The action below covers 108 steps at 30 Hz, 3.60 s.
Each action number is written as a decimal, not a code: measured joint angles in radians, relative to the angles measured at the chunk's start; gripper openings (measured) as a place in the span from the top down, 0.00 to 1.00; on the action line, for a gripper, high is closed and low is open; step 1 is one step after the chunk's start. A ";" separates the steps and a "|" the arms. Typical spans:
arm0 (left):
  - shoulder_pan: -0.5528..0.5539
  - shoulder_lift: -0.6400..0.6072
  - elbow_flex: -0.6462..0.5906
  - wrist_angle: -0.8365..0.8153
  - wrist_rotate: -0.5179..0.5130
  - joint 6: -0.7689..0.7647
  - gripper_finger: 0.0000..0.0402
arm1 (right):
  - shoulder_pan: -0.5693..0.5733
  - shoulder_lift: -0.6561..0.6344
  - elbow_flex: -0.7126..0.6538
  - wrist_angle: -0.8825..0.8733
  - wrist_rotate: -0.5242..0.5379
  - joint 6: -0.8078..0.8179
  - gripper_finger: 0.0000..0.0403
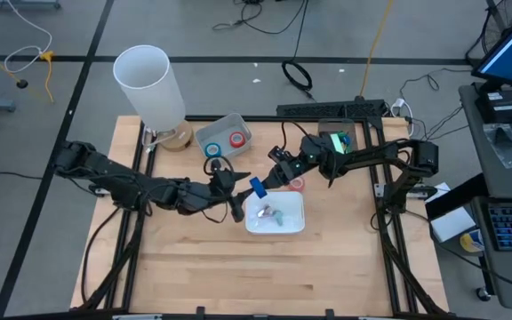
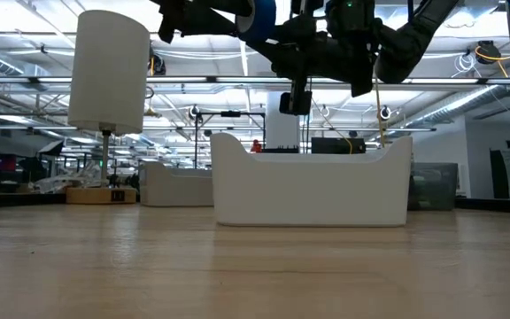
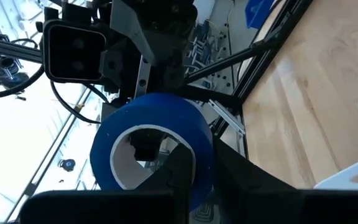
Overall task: Pick and place Stapler, Stapler remover, tape
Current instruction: Put the blue tape into the gray bin
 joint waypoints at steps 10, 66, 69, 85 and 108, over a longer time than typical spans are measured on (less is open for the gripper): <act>0.065 -0.001 0.000 -0.017 0.125 -0.092 0.80 | 0.001 -0.001 0.000 -0.024 0.031 -0.034 0.91; 0.506 0.532 0.628 -1.255 -0.050 -0.502 0.91 | -0.400 -0.292 -0.264 0.384 -0.533 -0.486 0.61; 0.533 0.541 0.628 -1.311 0.026 -0.621 0.91 | -0.466 -0.358 -0.335 0.387 -0.553 -0.538 0.61; 0.693 0.550 0.628 -1.386 0.097 -0.892 0.91 | -0.722 -0.537 -0.465 0.386 -0.548 -0.599 0.61; 0.759 0.650 0.629 -1.334 0.179 -0.906 0.86 | -0.729 -0.537 -0.465 0.374 -0.548 -0.597 0.61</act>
